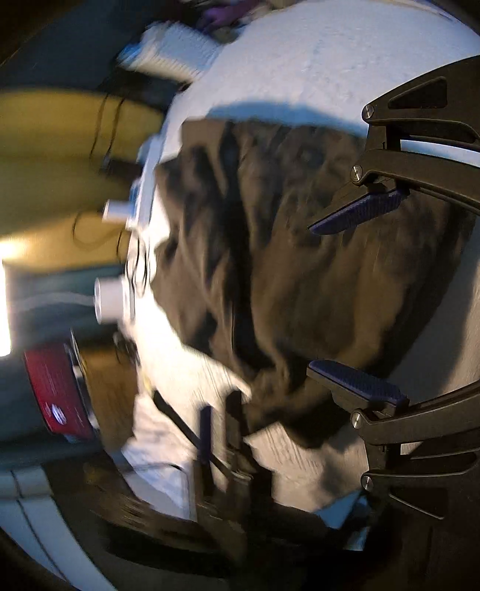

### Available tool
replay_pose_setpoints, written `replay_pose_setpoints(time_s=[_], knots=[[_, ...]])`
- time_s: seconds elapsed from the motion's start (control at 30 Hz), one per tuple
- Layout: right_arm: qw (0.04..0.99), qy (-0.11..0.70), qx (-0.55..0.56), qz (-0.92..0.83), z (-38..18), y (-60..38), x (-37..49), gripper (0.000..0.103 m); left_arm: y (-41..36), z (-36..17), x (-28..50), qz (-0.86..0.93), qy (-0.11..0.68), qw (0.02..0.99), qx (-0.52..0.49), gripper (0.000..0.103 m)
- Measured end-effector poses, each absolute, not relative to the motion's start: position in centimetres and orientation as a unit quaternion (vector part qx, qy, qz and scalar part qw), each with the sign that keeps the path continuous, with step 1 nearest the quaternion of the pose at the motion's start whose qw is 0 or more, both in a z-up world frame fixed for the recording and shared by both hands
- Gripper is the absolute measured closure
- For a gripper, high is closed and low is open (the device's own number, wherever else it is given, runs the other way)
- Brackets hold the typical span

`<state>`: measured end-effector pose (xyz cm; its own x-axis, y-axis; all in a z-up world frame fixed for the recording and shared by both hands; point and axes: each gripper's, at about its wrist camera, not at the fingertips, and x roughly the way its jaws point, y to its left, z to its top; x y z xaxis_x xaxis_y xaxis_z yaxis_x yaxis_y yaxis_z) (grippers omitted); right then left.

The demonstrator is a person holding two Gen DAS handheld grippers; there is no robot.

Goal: Fold small clothes

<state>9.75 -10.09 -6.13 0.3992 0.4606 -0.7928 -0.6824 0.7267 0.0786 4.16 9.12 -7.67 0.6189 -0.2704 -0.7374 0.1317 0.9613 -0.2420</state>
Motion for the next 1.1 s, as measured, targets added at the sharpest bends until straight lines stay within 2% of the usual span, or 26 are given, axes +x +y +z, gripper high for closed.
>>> replay_pose_setpoints(time_s=[0.03, 0.13, 0.33, 0.47, 0.6, 0.77, 1.1], knots=[[0.830, 0.426, -0.118, 0.340, -6.2, -10.8, 10.1, 0.031, 8.7, -8.3, 4.1, -0.107, 0.430, 0.893, -0.073, 0.040], [0.847, 0.421, -0.116, 0.304, -7.2, -12.2, 11.0, 0.031, 7.8, -9.9, 3.7, -0.105, 0.457, 0.882, -0.052, 0.069], [0.829, 0.444, -0.169, 0.296, -10.9, -12.5, 10.7, 0.031, 7.5, -10.6, 1.6, -0.087, 0.478, 0.873, -0.052, 0.070], [0.828, 0.434, -0.176, 0.307, -10.7, -13.4, 10.2, 0.031, 7.9, -9.5, 1.1, -0.073, 0.484, 0.870, -0.056, 0.069], [0.836, 0.427, -0.161, 0.306, -9.6, -14.2, 11.1, 0.031, 8.0, -7.1, 1.3, -0.053, 0.456, 0.887, -0.040, 0.069], [0.849, 0.415, -0.138, 0.298, -8.4, -15.9, 12.8, 0.031, 7.0, -4.9, 4.0, -0.046, 0.427, 0.903, -0.019, 0.069], [0.857, 0.423, -0.100, 0.276, -8.3, -19.1, 16.4, 0.031, 2.8, -4.9, 11.2, -0.084, 0.435, 0.896, 0.015, 0.068]])
